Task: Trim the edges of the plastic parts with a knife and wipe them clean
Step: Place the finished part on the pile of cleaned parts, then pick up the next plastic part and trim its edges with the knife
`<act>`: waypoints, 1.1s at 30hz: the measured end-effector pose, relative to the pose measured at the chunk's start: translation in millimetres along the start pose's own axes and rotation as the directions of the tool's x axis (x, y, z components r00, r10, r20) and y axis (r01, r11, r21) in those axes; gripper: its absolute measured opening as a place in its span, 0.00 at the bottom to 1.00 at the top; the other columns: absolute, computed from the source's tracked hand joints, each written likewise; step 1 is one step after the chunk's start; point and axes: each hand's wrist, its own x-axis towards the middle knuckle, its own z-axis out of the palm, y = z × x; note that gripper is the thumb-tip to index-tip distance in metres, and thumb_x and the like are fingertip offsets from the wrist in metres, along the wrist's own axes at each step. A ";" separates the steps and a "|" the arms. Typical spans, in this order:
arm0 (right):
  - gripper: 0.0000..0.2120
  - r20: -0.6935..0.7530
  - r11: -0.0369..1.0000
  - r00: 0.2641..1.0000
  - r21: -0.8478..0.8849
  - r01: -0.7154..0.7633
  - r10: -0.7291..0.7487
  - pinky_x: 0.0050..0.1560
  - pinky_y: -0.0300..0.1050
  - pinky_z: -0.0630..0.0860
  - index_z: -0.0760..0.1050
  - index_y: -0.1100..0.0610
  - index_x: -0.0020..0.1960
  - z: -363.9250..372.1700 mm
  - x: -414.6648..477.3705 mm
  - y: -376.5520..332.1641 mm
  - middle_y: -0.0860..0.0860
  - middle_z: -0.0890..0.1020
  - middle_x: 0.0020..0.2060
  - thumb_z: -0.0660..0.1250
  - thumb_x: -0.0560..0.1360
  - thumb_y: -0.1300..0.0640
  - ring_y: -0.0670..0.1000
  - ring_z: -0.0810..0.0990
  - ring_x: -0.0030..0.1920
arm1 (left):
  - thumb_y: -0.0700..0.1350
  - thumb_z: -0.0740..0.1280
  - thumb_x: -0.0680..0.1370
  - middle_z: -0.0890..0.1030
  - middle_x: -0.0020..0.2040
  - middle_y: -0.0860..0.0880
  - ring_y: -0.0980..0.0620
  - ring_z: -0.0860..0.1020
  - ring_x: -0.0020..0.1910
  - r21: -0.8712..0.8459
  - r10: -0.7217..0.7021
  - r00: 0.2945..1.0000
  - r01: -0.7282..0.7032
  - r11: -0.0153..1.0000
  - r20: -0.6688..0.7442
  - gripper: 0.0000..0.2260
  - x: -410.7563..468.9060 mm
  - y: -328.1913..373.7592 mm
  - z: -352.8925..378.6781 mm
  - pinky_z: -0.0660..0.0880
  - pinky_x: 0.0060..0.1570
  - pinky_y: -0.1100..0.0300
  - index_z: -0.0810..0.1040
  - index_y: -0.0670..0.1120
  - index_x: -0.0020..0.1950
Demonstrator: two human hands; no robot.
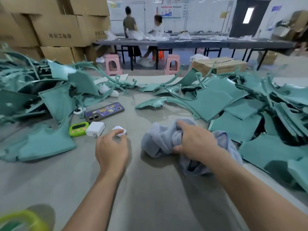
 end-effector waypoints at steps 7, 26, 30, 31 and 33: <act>0.07 -0.310 0.994 0.949 -0.072 -0.087 0.061 0.32 0.40 0.66 0.77 0.52 0.43 -49.0 44.1 6.9 0.47 0.76 0.31 0.69 0.67 0.60 0.52 0.75 0.32 | 0.43 0.69 0.76 0.70 0.45 0.60 0.54 0.71 0.60 0.004 0.033 0.999 -0.033 0.999 0.030 0.12 -2.0 -3.0 3.0 0.63 0.55 0.63 0.85 0.55 0.56; 0.26 -0.244 0.997 0.969 -0.062 -0.047 0.030 0.61 0.54 0.70 0.73 0.52 0.69 7.5 188.9 2.2 0.54 0.80 0.60 0.71 0.71 0.60 0.59 0.76 0.62 | 0.40 0.70 0.75 0.83 0.53 0.53 0.50 0.74 0.59 0.026 0.069 0.989 -0.073 0.997 0.127 0.15 0.3 -4.5 2.9 0.67 0.57 0.60 0.84 0.56 0.58; 0.11 -0.416 0.926 0.909 0.338 0.171 -0.016 0.47 0.55 0.80 0.80 0.51 0.47 -17.7 169.0 -19.0 0.50 0.84 0.44 0.70 0.73 0.67 0.57 0.81 0.45 | 0.42 0.70 0.75 0.82 0.54 0.55 0.52 0.76 0.59 -0.018 -0.022 0.992 0.024 1.000 0.125 0.14 2.7 0.1 2.7 0.67 0.57 0.62 0.84 0.57 0.57; 0.12 -0.473 0.900 0.880 0.367 0.234 -0.035 0.42 0.54 0.80 0.78 0.51 0.43 -30.7 158.8 -28.6 0.50 0.83 0.40 0.70 0.72 0.68 0.56 0.81 0.42 | 0.43 0.70 0.75 0.82 0.53 0.57 0.53 0.77 0.59 -0.053 -0.041 0.989 0.048 0.997 0.139 0.13 2.3 0.9 2.2 0.68 0.58 0.62 0.84 0.57 0.57; 0.11 -0.560 0.885 0.826 0.349 0.308 -0.066 0.39 0.48 0.76 0.77 0.50 0.42 -54.1 134.1 -47.9 0.47 0.81 0.39 0.70 0.72 0.66 0.54 0.80 0.40 | 0.45 0.71 0.75 0.83 0.52 0.61 0.55 0.79 0.56 -0.159 -0.050 0.978 0.083 0.984 0.203 0.11 0.2 3.1 0.5 0.73 0.59 0.59 0.85 0.58 0.55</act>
